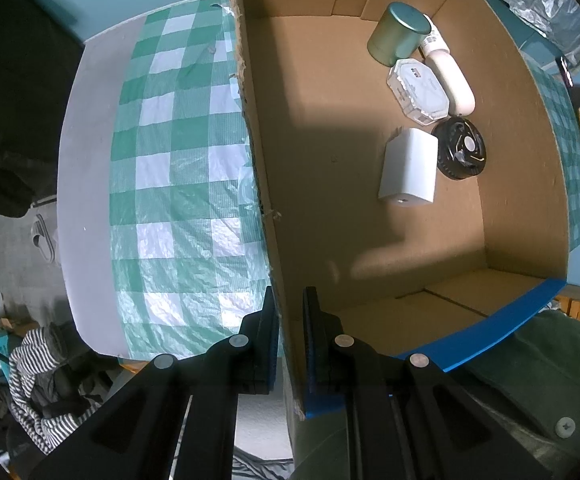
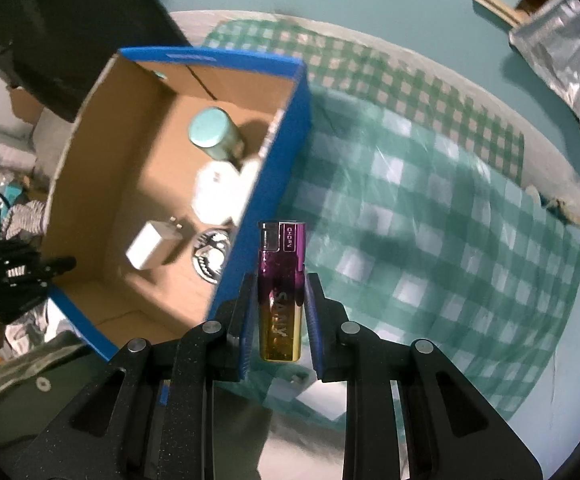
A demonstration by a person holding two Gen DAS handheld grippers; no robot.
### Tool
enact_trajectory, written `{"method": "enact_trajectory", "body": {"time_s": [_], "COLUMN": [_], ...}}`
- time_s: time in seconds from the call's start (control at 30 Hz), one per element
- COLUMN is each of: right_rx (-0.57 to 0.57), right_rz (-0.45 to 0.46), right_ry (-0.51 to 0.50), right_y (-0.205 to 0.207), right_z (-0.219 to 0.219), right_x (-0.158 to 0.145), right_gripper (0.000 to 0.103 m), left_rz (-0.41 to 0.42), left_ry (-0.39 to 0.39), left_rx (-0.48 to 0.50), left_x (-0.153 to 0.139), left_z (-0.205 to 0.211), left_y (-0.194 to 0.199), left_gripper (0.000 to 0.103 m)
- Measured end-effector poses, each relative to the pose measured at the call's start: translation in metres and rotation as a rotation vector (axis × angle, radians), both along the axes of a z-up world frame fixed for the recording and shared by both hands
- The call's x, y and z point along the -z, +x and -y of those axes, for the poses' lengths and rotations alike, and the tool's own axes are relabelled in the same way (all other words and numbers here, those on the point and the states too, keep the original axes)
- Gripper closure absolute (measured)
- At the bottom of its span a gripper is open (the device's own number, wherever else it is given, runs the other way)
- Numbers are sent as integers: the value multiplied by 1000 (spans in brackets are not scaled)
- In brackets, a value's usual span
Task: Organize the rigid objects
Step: 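Lift the lighter with the right tool and carry it over the box, then open the right tool to drop the lighter into the box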
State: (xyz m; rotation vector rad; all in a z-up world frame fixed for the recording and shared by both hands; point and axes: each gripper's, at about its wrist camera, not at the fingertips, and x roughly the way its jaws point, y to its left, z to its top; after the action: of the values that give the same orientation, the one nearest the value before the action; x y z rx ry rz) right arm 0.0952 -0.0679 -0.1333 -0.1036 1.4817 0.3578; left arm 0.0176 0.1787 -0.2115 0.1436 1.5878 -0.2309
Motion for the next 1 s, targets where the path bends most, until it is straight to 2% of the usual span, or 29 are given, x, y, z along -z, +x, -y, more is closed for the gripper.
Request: {"method": "enact_trajectory", "body": {"time_s": [0.2, 0.53, 0.73, 1.0], "right_rx": [-70, -181, -268, -330], "right_rz": [19, 17, -17, -71], "right_ry": [14, 18, 4, -22], "right_y": [3, 1, -5, -11], "right_z": [-24, -73, -99, -111], "right_x": [-8, 1, 23, 60], "right_gripper": [81, 81, 80, 80], "left_rz": [2, 3, 5, 7], "left_ry": [2, 0, -2, -8], "left_rx": [-1, -5, -9, -19], "left_x": [0, -1, -1, -2], "left_z": [1, 1, -1, -5], "left_y": [0, 0, -2, -4], "left_gripper": [92, 92, 92, 92]}}
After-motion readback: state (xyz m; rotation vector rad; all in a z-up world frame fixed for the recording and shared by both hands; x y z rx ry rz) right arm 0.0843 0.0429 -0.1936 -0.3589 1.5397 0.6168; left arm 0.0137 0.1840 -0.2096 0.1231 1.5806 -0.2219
